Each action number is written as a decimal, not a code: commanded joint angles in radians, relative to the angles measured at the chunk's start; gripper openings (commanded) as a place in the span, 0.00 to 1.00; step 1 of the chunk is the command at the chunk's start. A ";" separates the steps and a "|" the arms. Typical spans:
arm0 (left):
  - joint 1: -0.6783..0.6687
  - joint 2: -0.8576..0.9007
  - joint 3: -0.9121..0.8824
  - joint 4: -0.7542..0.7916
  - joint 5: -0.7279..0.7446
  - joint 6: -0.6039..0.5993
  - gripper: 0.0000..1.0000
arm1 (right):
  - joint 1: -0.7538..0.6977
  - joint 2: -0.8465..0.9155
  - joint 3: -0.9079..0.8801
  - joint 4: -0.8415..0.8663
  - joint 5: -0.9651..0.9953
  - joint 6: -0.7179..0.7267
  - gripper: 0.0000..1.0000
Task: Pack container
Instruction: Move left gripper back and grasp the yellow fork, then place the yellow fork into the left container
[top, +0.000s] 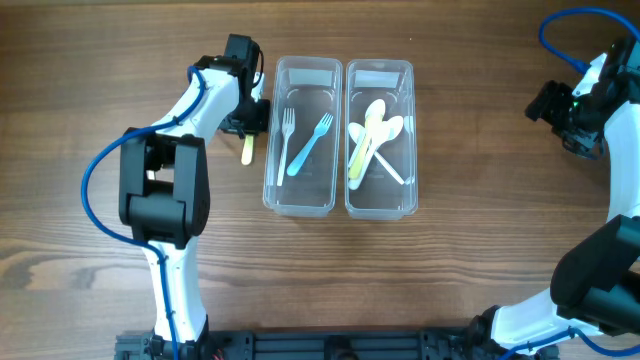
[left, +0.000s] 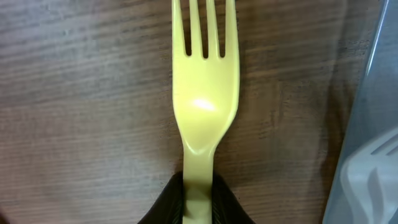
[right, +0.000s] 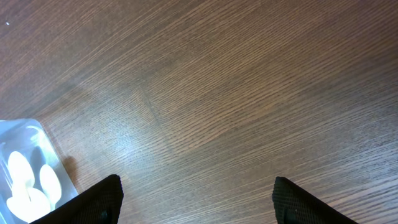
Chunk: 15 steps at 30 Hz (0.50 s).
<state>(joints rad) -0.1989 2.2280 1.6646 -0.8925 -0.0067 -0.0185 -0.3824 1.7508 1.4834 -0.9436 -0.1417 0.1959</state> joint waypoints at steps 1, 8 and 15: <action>-0.002 -0.062 -0.029 -0.046 -0.046 0.011 0.12 | 0.003 0.009 -0.003 0.001 -0.008 -0.013 0.77; -0.010 -0.316 0.006 -0.147 -0.060 0.009 0.15 | 0.003 0.009 -0.003 0.001 -0.008 -0.012 0.77; -0.103 -0.452 0.003 -0.138 0.129 -0.106 0.17 | 0.003 0.009 -0.003 0.008 -0.008 -0.012 0.77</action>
<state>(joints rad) -0.2413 1.7851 1.6627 -1.0382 0.0154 -0.0509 -0.3824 1.7508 1.4834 -0.9417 -0.1417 0.1959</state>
